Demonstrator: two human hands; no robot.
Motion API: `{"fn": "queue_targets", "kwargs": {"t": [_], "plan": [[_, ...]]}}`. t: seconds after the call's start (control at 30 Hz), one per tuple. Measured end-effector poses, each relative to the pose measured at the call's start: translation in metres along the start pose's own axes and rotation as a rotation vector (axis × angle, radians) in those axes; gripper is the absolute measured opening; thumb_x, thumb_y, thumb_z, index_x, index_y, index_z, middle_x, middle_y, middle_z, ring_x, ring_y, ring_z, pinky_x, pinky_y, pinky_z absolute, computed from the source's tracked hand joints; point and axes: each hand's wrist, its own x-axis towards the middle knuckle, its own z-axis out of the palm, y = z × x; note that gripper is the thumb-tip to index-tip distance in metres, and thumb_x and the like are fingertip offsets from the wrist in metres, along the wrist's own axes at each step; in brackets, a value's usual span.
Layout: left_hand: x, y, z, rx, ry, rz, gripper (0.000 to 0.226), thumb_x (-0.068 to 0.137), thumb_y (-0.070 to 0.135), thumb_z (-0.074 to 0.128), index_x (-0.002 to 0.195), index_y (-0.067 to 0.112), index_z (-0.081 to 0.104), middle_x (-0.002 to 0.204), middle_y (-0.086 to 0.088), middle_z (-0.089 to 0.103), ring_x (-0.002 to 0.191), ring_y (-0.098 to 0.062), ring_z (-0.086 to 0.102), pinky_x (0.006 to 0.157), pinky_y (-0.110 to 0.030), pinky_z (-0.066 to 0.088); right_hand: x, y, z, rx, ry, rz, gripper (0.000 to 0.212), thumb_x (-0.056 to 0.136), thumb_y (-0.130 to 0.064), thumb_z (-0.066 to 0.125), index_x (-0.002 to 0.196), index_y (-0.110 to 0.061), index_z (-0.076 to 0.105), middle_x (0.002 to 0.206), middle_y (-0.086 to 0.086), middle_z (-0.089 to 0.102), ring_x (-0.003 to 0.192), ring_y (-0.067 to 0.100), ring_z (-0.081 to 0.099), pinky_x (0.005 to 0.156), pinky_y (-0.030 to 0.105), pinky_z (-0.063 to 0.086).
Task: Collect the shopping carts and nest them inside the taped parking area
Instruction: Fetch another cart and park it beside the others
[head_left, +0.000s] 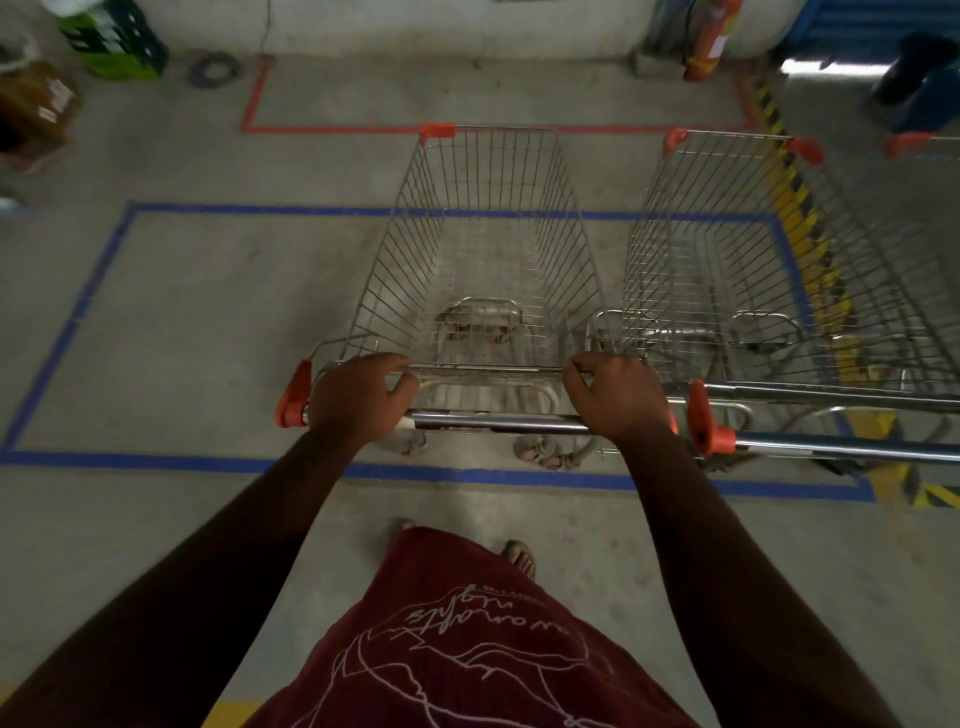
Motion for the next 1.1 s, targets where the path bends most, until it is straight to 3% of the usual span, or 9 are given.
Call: {"fn": "queue_targets", "kwargs": {"t": [0.13, 0.23, 0.33, 0.5, 0.6, 0.67, 0.8, 0.9, 1.1], "plan": [[-0.001, -0.002, -0.006, -0.097, -0.065, -0.063, 0.049, 0.087, 0.056, 0.047, 0.126, 0.033, 0.068, 0.124, 0.007, 0.071, 0.103, -0.02, 0.069, 0.096, -0.038, 0.052, -0.002, 0.001, 0.0, 0.021, 0.087, -0.064, 0.025, 0.101, -0.036, 0.059, 0.099, -0.021, 0.079, 0.091, 0.01, 0.08, 0.081, 0.038, 0.074, 0.08, 0.042, 0.058], [-0.009, -0.007, -0.009, -0.222, -0.015, 0.001, 0.044, 0.091, 0.045, 0.051, 0.127, 0.026, 0.068, 0.124, 0.004, 0.071, 0.112, -0.016, 0.067, 0.099, -0.041, 0.053, -0.005, -0.006, 0.0, 0.046, 0.145, -0.131, 0.023, 0.099, -0.032, 0.061, 0.099, -0.019, 0.08, 0.09, 0.009, 0.08, 0.078, 0.036, 0.075, 0.086, 0.047, 0.059], [-0.024, -0.008, -0.01, -0.303, 0.051, 0.103, 0.038, 0.096, 0.033, 0.056, 0.127, 0.017, 0.068, 0.126, 0.0, 0.071, 0.118, -0.015, 0.065, 0.105, -0.037, 0.049, -0.006, -0.026, 0.003, 0.182, 0.172, -0.208, 0.025, 0.098, -0.031, 0.06, 0.101, -0.019, 0.081, 0.095, 0.004, 0.081, 0.082, 0.026, 0.077, 0.078, 0.035, 0.059], [-0.052, -0.03, -0.015, -0.334, 0.204, 0.157, 0.029, 0.096, 0.022, 0.065, 0.124, 0.018, 0.07, 0.125, 0.006, 0.07, 0.121, -0.003, 0.06, 0.124, -0.031, 0.02, -0.007, -0.095, 0.019, 0.366, 0.113, -0.379, 0.029, 0.099, -0.032, 0.057, 0.109, -0.018, 0.08, 0.108, -0.002, 0.08, 0.096, 0.017, 0.076, 0.084, 0.032, 0.06], [-0.068, -0.061, -0.025, -0.457, 0.238, 0.09, 0.032, 0.096, 0.026, 0.061, 0.125, 0.016, 0.07, 0.139, -0.001, 0.064, 0.132, -0.007, 0.054, 0.112, -0.037, 0.043, -0.011, -0.141, 0.034, 0.393, 0.053, -0.488, 0.029, 0.1, -0.031, 0.058, 0.114, -0.015, 0.079, 0.112, 0.0, 0.079, 0.101, 0.018, 0.075, 0.09, 0.034, 0.059], [-0.079, -0.084, -0.036, -0.483, 0.263, 0.102, 0.031, 0.097, 0.023, 0.06, 0.125, 0.014, 0.069, 0.141, -0.001, 0.062, 0.118, -0.013, 0.066, 0.098, -0.033, 0.054, -0.013, -0.173, 0.042, 0.418, 0.031, -0.565, 0.026, 0.099, -0.027, 0.062, 0.115, -0.014, 0.078, 0.113, 0.001, 0.079, 0.103, 0.018, 0.075, 0.091, 0.032, 0.058], [-0.11, -0.156, -0.058, -0.488, 0.329, -0.042, 0.028, 0.097, 0.021, 0.063, 0.124, 0.016, 0.07, 0.127, 0.003, 0.07, 0.118, -0.011, 0.064, 0.104, -0.024, 0.047, -0.018, -0.264, 0.071, 0.452, -0.046, -0.725, 0.02, 0.098, -0.017, 0.063, 0.11, -0.013, 0.078, 0.109, -0.001, 0.079, 0.098, 0.015, 0.074, 0.092, 0.04, 0.057], [-0.141, -0.227, -0.071, -0.519, 0.348, -0.134, 0.027, 0.098, 0.02, 0.066, 0.125, 0.019, 0.07, 0.126, 0.005, 0.071, 0.116, -0.008, 0.065, 0.101, -0.023, 0.049, -0.025, -0.34, 0.1, 0.396, -0.077, -0.781, 0.022, 0.1, -0.022, 0.063, 0.113, -0.015, 0.078, 0.113, -0.003, 0.079, 0.101, 0.011, 0.072, 0.104, 0.045, 0.05], [-0.204, -0.358, -0.112, -0.551, 0.384, -0.302, 0.031, 0.096, 0.03, 0.06, 0.12, 0.016, 0.073, 0.12, 0.002, 0.073, 0.111, -0.011, 0.068, 0.095, -0.027, 0.052, -0.051, -0.492, 0.156, 0.426, -0.316, -0.829, 0.029, 0.1, -0.028, 0.062, 0.123, -0.018, 0.076, 0.124, -0.006, 0.075, 0.115, 0.01, 0.068, 0.104, 0.027, 0.051]]}}
